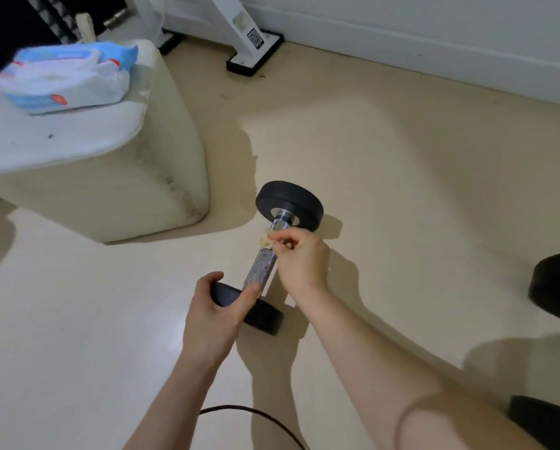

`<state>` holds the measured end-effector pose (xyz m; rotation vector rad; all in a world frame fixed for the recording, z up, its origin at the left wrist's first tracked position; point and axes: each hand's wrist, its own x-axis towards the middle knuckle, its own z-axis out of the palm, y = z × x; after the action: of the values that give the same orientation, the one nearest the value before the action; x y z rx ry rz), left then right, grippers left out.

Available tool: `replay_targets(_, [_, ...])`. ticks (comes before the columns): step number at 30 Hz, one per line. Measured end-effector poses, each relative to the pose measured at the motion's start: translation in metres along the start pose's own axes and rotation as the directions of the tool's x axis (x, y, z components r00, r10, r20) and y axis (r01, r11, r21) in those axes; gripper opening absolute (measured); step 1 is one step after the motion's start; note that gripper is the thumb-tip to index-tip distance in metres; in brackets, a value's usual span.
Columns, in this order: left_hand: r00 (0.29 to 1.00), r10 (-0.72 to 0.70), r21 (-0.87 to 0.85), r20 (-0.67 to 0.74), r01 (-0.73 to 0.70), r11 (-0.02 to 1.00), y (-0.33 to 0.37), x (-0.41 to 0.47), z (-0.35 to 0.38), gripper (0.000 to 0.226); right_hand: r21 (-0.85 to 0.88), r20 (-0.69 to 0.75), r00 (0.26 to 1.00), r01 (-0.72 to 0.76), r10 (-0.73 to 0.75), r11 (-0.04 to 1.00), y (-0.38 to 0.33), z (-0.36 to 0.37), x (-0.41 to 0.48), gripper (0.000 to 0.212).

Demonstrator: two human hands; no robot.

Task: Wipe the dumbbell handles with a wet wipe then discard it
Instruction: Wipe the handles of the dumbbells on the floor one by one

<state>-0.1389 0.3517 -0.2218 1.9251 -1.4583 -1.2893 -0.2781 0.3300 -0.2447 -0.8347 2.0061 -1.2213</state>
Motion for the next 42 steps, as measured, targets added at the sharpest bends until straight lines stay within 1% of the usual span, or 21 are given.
replay_targets(3, [0.999,-0.009,0.015,0.041,0.008,1.0,0.003,0.003,-0.008,0.083,-0.072,0.133,0.991,0.008,0.001,0.997,0.006,0.005,-0.033,0.019])
replay_targets(5, [0.997,0.01,0.059,0.074,-0.014,0.998,0.001,0.002,-0.009,0.093,-0.038,0.224,0.973,-0.046,0.054,0.998,0.012,-0.004,-0.045,0.021])
replay_targets(7, [0.994,0.055,0.141,0.094,-0.068,0.988,-0.001,-0.003,-0.006,0.096,-0.05,0.261,0.962,-0.064,0.074,0.997,0.015,-0.011,-0.043,0.02])
replay_targets(10, [0.982,0.17,0.301,0.081,-0.186,0.935,-0.003,-0.014,-0.002,0.084,-0.035,0.073,0.997,-0.033,0.036,0.999,0.015,-0.018,-0.023,0.015])
replay_targets(12, [0.961,0.258,0.383,0.094,-0.275,0.882,-0.003,-0.02,0.001,0.075,-0.016,-0.02,0.999,-0.031,0.031,0.999,0.016,-0.023,-0.006,0.016])
replay_targets(15, [0.929,0.346,0.422,0.131,-0.368,0.829,-0.001,-0.033,0.002,0.067,0.023,-0.076,0.988,-0.133,0.134,0.991,0.025,-0.029,0.006,0.013])
replay_targets(17, [0.906,0.393,0.45,0.155,-0.419,0.789,0.001,-0.042,0.001,0.061,0.112,-0.097,0.959,-0.257,0.268,0.96,0.026,-0.039,0.01,0.011])
replay_targets(19, [0.881,0.436,0.493,0.185,-0.467,0.734,0.0,-0.047,0.004,0.058,0.32,-0.082,0.914,-0.353,0.397,0.879,0.017,-0.062,0.012,0.012])
replay_targets(21, [0.84,0.496,0.531,0.219,-0.529,0.661,0.003,-0.05,0.011,0.056,0.538,0.1,0.906,-0.397,0.411,0.744,0.001,-0.095,0.005,0.012])
replay_targets(22, [0.825,0.508,0.563,0.249,-0.55,0.617,0.007,-0.052,0.016,0.054,0.57,0.206,0.902,-0.426,0.379,0.703,-0.01,-0.115,-0.002,0.01])
replay_targets(23, [0.82,0.494,0.605,0.29,-0.557,0.569,0.012,-0.054,0.022,0.053,0.554,0.292,0.891,-0.453,0.346,0.699,-0.019,-0.135,-0.01,0.009])
replay_targets(25, [0.833,0.42,0.69,0.361,-0.541,0.48,0.024,-0.06,0.033,0.055,0.436,0.39,0.871,-0.461,0.3,0.773,-0.038,-0.176,-0.018,0.013])
replay_targets(28, [0.848,0.332,0.769,0.413,-0.52,0.371,0.036,-0.064,0.042,0.059,0.248,0.437,0.868,-0.369,0.236,0.896,-0.063,-0.239,-0.027,0.021])
replay_targets(31, [0.862,0.197,0.794,0.467,-0.507,0.336,0.06,-0.065,0.037,0.048,0.178,0.459,0.865,-0.314,0.204,0.933,-0.078,-0.293,-0.046,0.022])
replay_targets(32, [0.857,0.155,0.789,0.491,-0.513,0.34,0.074,-0.067,0.033,0.038,0.178,0.445,0.873,-0.304,0.199,0.936,-0.081,-0.308,-0.053,0.021])
replay_targets(33, [0.853,0.151,0.762,0.5,-0.517,0.39,0.092,-0.071,0.028,0.029,0.193,0.424,0.885,-0.296,0.193,0.936,-0.083,-0.323,-0.062,0.02])
replay_targets(35, [0.831,0.278,0.655,0.483,-0.553,0.515,0.134,-0.085,0.015,0.014,0.244,0.37,0.915,-0.265,0.163,0.933,-0.085,-0.348,-0.075,0.027])
replay_targets(37, [0.743,0.522,0.474,0.419,-0.669,0.572,0.183,-0.109,0.003,0.004,0.288,0.319,0.941,-0.208,0.111,0.935,-0.09,-0.367,-0.087,0.033])
replay_targets(39, [0.642,0.684,0.18,0.347,-0.761,0.624,0.237,-0.146,0.001,0.008,0.35,0.303,0.952,-0.145,0.034,0.925,-0.095,-0.384,-0.098,0.03])
replay_targets(41, [0.566,0.721,-0.083,0.399,-0.761,0.643,0.284,-0.185,0.013,0.01,0.415,0.299,0.953,-0.087,-0.046,0.906,-0.1,-0.4,-0.107,0.024])
replay_targets(42, [0.523,0.704,-0.143,0.479,-0.745,0.651,0.303,-0.202,0.027,0.011,0.445,0.289,0.954,-0.059,-0.081,0.893,-0.101,-0.408,-0.111,0.023])
